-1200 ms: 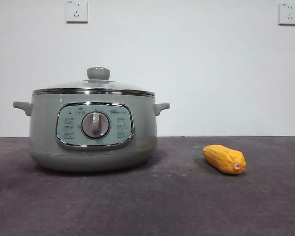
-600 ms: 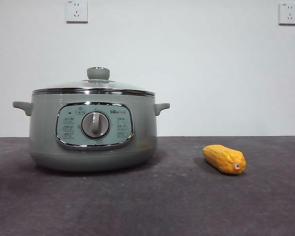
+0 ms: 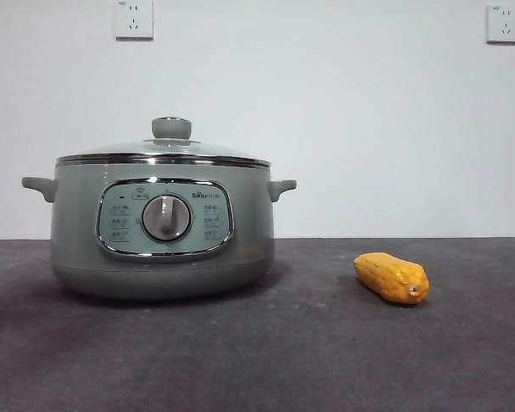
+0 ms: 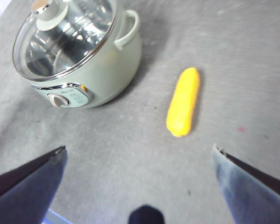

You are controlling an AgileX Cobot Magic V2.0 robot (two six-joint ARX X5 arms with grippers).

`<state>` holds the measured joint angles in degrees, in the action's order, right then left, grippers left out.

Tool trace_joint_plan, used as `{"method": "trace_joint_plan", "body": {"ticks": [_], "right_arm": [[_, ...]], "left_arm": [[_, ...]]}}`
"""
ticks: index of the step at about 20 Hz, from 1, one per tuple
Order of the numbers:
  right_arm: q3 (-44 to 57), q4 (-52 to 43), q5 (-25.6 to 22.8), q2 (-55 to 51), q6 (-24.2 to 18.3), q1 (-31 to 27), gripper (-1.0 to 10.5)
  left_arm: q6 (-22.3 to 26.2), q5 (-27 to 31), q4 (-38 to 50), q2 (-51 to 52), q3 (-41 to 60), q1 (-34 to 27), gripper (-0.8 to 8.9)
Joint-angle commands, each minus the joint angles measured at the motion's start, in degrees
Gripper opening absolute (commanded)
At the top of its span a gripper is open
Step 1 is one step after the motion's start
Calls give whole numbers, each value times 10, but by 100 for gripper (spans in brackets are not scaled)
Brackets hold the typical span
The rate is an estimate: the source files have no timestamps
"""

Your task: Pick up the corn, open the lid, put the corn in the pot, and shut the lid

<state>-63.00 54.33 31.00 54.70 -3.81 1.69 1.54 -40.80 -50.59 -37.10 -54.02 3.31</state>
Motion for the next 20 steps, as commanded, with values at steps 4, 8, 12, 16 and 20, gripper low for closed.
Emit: {"method": "trace_joint_plan", "body": {"ticks": [4,8,12,16,20], "right_arm": [[-2,-73,-86,152,13,77,626],[-2,-154,-157,269,29,124,625],[-29,-206,-219,364,38,153,566],[-85,-213,-232,442,39,167,558],[-124,-206,-236,498,43,171,553]], "left_arm": [[4,-2,5,-28,-39,15,690],[4,-2,5,-48,-43,17,690],[5,-2,6,-65,-43,17,690],[5,-2,6,-80,-43,17,690],[5,-2,6,-87,-43,17,690]]}}
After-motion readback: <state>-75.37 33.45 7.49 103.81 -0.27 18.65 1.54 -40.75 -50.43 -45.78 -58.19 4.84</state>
